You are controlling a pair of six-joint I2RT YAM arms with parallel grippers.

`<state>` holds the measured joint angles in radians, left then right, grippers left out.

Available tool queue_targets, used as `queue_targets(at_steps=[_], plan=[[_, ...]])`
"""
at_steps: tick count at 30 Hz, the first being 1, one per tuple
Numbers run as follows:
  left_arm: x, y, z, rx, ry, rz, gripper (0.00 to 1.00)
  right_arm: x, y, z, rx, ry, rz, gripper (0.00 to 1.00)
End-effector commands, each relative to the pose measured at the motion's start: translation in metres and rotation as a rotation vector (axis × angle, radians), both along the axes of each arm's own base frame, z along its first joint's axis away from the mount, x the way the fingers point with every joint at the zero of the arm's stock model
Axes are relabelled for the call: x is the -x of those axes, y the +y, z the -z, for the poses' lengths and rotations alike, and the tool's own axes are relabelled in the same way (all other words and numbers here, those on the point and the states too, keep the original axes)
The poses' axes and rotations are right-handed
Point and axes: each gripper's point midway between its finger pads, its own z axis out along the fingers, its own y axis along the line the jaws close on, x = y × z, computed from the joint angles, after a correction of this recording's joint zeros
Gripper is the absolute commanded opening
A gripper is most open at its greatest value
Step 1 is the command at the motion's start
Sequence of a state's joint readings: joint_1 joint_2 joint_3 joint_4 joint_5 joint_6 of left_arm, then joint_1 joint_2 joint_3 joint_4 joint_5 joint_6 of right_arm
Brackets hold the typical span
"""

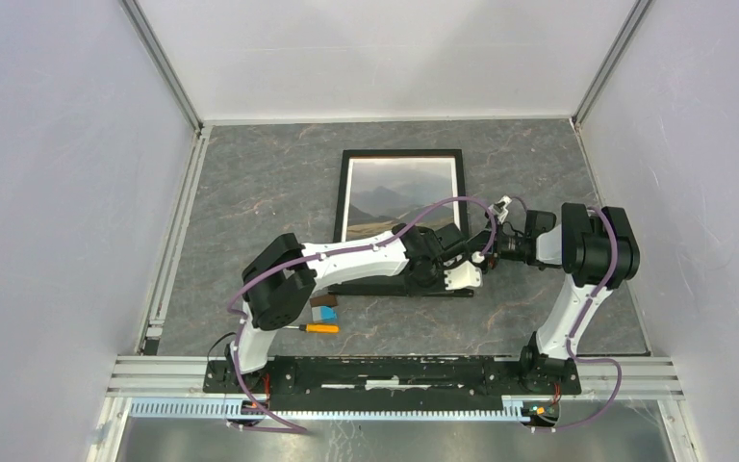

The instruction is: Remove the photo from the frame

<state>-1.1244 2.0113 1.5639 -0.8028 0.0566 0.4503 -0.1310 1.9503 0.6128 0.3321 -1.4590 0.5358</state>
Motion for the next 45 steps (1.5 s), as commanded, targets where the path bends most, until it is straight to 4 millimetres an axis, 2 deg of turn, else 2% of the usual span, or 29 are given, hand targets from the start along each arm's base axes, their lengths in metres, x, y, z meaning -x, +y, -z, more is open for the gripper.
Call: queue_targets(at_steps=[1, 6, 13, 16, 23, 24, 25, 26, 28, 29, 32, 35, 39, 45], plan=[[-0.008, -0.030, -0.037, 0.163, -0.080, 0.024, 0.02, 0.019, 0.004, 0.063, 0.177, 0.121, 0.039, 0.91], [-0.008, -0.031, -0.036, 0.170, -0.087, 0.033, 0.02, 0.021, 0.004, 0.066, 0.176, 0.141, 0.036, 0.90], [-0.009, -0.035, -0.030, 0.152, -0.120, 0.057, 0.02, 0.023, 0.004, 0.071, 0.176, 0.171, 0.037, 0.71], [-0.010, -0.035, -0.026, 0.141, -0.146, 0.073, 0.02, 0.024, 0.004, 0.072, 0.177, 0.179, 0.038, 0.66], [-0.016, -0.036, -0.025, 0.129, -0.195, 0.080, 0.02, 0.025, 0.004, 0.075, 0.186, 0.183, 0.040, 0.42], [-0.016, -0.036, -0.026, 0.129, -0.197, 0.077, 0.05, 0.024, 0.003, 0.075, 0.187, 0.179, 0.041, 0.39], [-0.017, -0.034, -0.028, 0.127, -0.198, 0.072, 0.12, 0.024, 0.003, 0.074, 0.186, 0.174, 0.040, 0.35], [-0.016, -0.033, -0.030, 0.126, -0.194, 0.067, 0.23, 0.022, 0.003, 0.073, 0.187, 0.163, 0.040, 0.33], [-0.015, -0.029, -0.038, 0.125, -0.184, 0.057, 0.57, 0.019, 0.002, 0.070, 0.196, 0.132, 0.039, 0.27], [-0.014, -0.027, -0.042, 0.125, -0.180, 0.054, 0.70, 0.016, 0.000, 0.068, 0.203, 0.117, 0.041, 0.24], [-0.012, -0.016, -0.061, 0.143, -0.153, 0.032, 0.99, 0.007, -0.008, 0.061, 0.225, 0.067, 0.070, 0.19], [-0.014, -0.005, -0.086, 0.191, -0.084, -0.015, 1.00, -0.001, -0.018, 0.054, 0.249, 0.019, 0.101, 0.13], [-0.038, 0.017, -0.125, 0.275, 0.007, -0.150, 1.00, -0.012, -0.033, 0.047, 0.342, -0.075, 0.090, 0.00], [-0.075, 0.060, -0.166, 0.397, 0.064, -0.352, 1.00, -0.031, -0.046, 0.021, 0.440, -0.220, 0.056, 0.00]])
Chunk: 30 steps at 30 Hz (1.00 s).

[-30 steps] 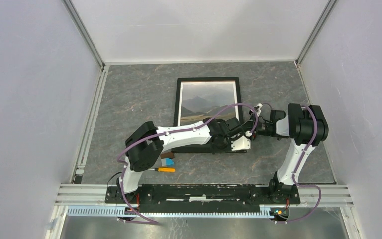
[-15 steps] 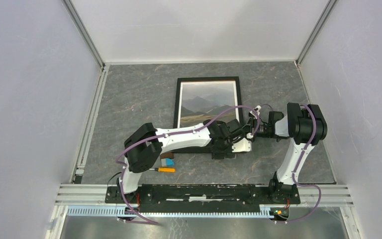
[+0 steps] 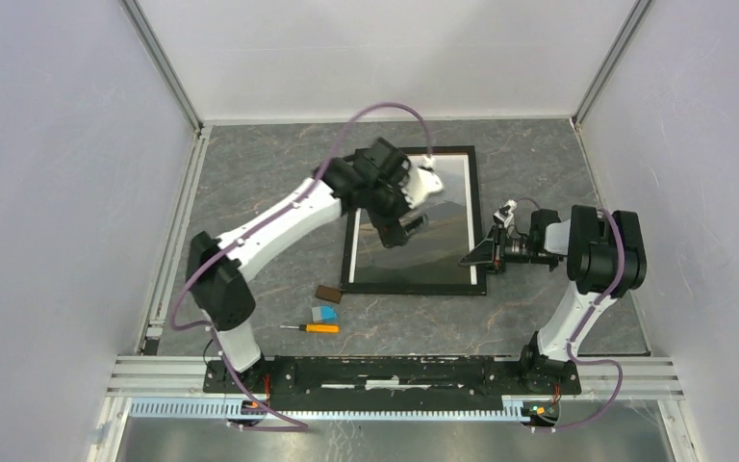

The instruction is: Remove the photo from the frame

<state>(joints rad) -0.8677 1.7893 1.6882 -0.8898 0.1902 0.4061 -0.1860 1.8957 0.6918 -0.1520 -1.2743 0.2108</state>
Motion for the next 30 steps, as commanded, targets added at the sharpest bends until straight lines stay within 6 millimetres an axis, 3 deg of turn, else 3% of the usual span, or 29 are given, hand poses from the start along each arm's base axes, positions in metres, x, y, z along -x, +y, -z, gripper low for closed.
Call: queue_targets(at_steps=[1, 6, 11, 16, 24, 30], plan=[[-0.002, 0.029, -0.046, 0.138, 0.091, -0.125, 1.00, -0.037, -0.028, -0.006, 0.276, -0.297, -0.053, 0.00], [-0.013, 0.055, -0.057, 0.208, 0.097, -0.217, 1.00, -0.054, -0.039, -0.034, 0.350, -0.384, -0.086, 0.00], [-0.009, 0.070, -0.055, 0.220, 0.113, -0.248, 1.00, -0.067, -0.035, -0.076, 0.295, -0.453, -0.102, 0.00], [-0.010, 0.077, -0.058, 0.244, 0.124, -0.271, 1.00, -0.067, -0.018, -0.119, 0.079, -0.439, -0.081, 0.00], [-0.014, 0.087, -0.068, 0.284, 0.138, -0.311, 1.00, -0.095, -0.026, -0.164, 0.143, -0.553, -0.048, 0.00], [-0.014, 0.095, -0.076, 0.300, 0.146, -0.325, 1.00, -0.107, -0.024, -0.195, 0.066, -0.510, -0.006, 0.00]])
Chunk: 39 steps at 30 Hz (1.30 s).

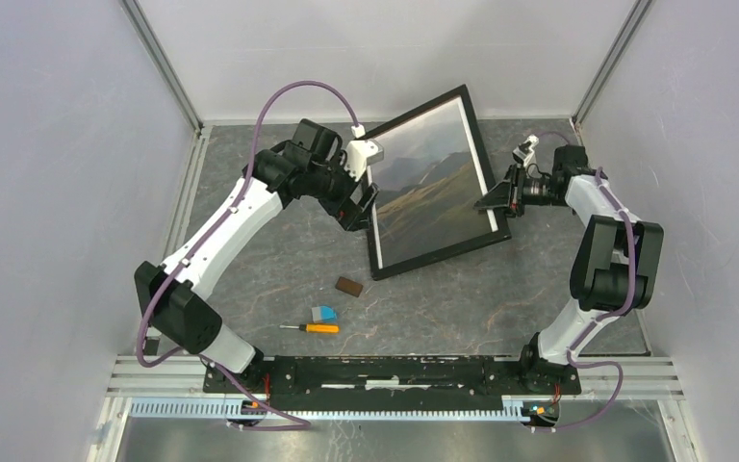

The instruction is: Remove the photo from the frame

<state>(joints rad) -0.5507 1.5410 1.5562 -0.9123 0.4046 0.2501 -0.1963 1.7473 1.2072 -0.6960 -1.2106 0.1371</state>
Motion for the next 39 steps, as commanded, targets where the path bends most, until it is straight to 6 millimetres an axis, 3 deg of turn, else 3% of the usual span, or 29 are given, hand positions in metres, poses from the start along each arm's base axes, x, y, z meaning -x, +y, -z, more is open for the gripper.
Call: queue_targets(at_steps=[1, 5, 10, 15, 20, 25, 30, 32, 35, 39], plan=[[0.007, 0.003, -0.023, 0.066, 0.000, -0.021, 1.00, -0.033, -0.003, -0.071, -0.019, -0.358, -0.026, 0.00], [0.005, 0.012, -0.026, 0.066, -0.012, -0.048, 1.00, -0.050, -0.016, -0.094, 0.128, -0.498, -0.014, 0.00], [-0.003, 0.029, -0.047, 0.108, -0.018, -0.108, 1.00, -0.077, -0.046, -0.124, 0.415, -0.627, -0.034, 0.00], [-0.011, 0.047, -0.066, 0.138, -0.054, -0.162, 1.00, -0.086, -0.068, -0.142, 0.607, -0.716, -0.020, 0.00], [-0.014, 0.057, -0.068, 0.149, -0.049, -0.195, 1.00, -0.088, -0.085, -0.165, 0.782, -0.829, -0.029, 0.00], [-0.016, 0.062, -0.066, 0.154, -0.048, -0.216, 1.00, -0.080, -0.090, -0.189, 0.965, -0.968, -0.034, 0.00], [-0.021, 0.064, -0.061, 0.156, -0.031, -0.231, 1.00, -0.075, -0.072, -0.210, 1.098, -1.079, -0.096, 0.00], [-0.023, 0.065, -0.061, 0.160, -0.033, -0.243, 1.00, -0.073, -0.067, -0.210, 1.149, -1.102, -0.125, 0.00], [-0.026, 0.069, -0.062, 0.168, -0.036, -0.258, 1.00, -0.060, -0.054, -0.192, 1.174, -1.144, -0.228, 0.00], [-0.029, 0.074, -0.057, 0.170, -0.030, -0.273, 1.00, -0.025, -0.040, -0.130, 1.174, -1.152, -0.373, 0.00]])
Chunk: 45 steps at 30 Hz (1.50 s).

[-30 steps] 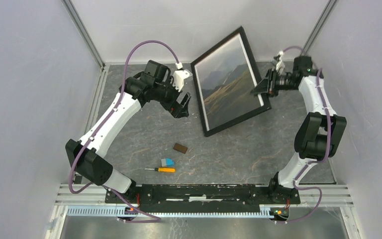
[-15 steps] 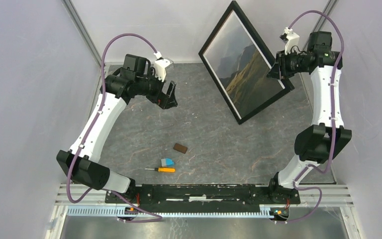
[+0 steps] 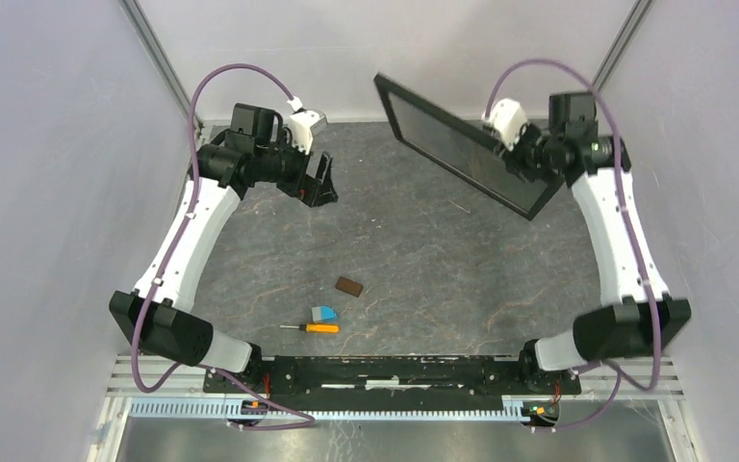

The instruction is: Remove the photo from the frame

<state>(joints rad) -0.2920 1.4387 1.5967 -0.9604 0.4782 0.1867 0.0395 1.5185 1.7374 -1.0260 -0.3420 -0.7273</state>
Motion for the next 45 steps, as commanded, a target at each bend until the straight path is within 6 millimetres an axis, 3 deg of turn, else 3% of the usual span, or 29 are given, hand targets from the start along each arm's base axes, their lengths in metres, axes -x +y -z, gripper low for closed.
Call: queue_targets(at_steps=[1, 2, 5, 8, 13, 20, 21, 24, 27, 32, 35, 41, 44, 45], plan=[[-0.003, -0.001, -0.005, 0.055, -0.007, -0.021, 1.00, 0.029, 0.019, 0.009, 0.077, -0.163, -0.162, 0.00], [-0.003, -0.001, 0.000, 0.055, 0.003, -0.023, 1.00, 0.040, 0.023, 0.027, 0.094, -0.146, -0.191, 0.00], [-0.005, -0.002, 0.012, 0.054, 0.033, -0.024, 1.00, 0.060, 0.028, 0.053, 0.147, -0.191, -0.217, 0.00], [-0.009, -0.001, 0.018, 0.051, 0.035, -0.028, 1.00, 0.072, 0.020, 0.094, 0.232, -0.234, -0.220, 0.00], [-0.012, 0.003, 0.035, 0.029, 0.046, -0.049, 1.00, 0.088, 0.008, 0.140, 0.341, -0.319, -0.243, 0.10], [-0.006, 0.006, 0.042, 0.016, 0.056, -0.051, 1.00, 0.130, 0.009, 0.206, 0.343, -0.235, -0.346, 0.28], [-0.006, 0.007, 0.043, 0.012, 0.057, -0.051, 1.00, 0.137, 0.009, 0.216, 0.340, -0.215, -0.362, 0.33], [-0.003, 0.005, 0.044, 0.016, 0.062, -0.036, 1.00, 0.153, 0.011, 0.242, 0.320, -0.159, -0.392, 0.65], [-0.001, 0.003, 0.047, 0.021, 0.078, -0.016, 1.00, 0.165, 0.010, 0.260, 0.316, -0.106, -0.417, 0.81], [0.001, 0.001, 0.054, 0.017, 0.098, 0.015, 1.00, 0.178, 0.014, 0.264, 0.288, -0.039, -0.450, 0.91], [-0.002, -0.001, 0.058, 0.014, 0.104, 0.027, 1.00, 0.174, 0.020, 0.249, 0.214, -0.005, -0.387, 0.93], [-0.020, 0.003, 0.076, -0.045, 0.124, 0.013, 1.00, 0.130, 0.026, 0.191, -0.013, 0.039, -0.159, 0.94], [-0.024, 0.003, 0.080, -0.057, 0.128, 0.014, 1.00, 0.106, 0.013, 0.176, -0.140, 0.108, -0.014, 0.94], [-0.025, 0.003, 0.081, -0.059, 0.122, 0.010, 1.00, 0.096, -0.001, 0.172, -0.182, 0.125, 0.068, 0.94]])
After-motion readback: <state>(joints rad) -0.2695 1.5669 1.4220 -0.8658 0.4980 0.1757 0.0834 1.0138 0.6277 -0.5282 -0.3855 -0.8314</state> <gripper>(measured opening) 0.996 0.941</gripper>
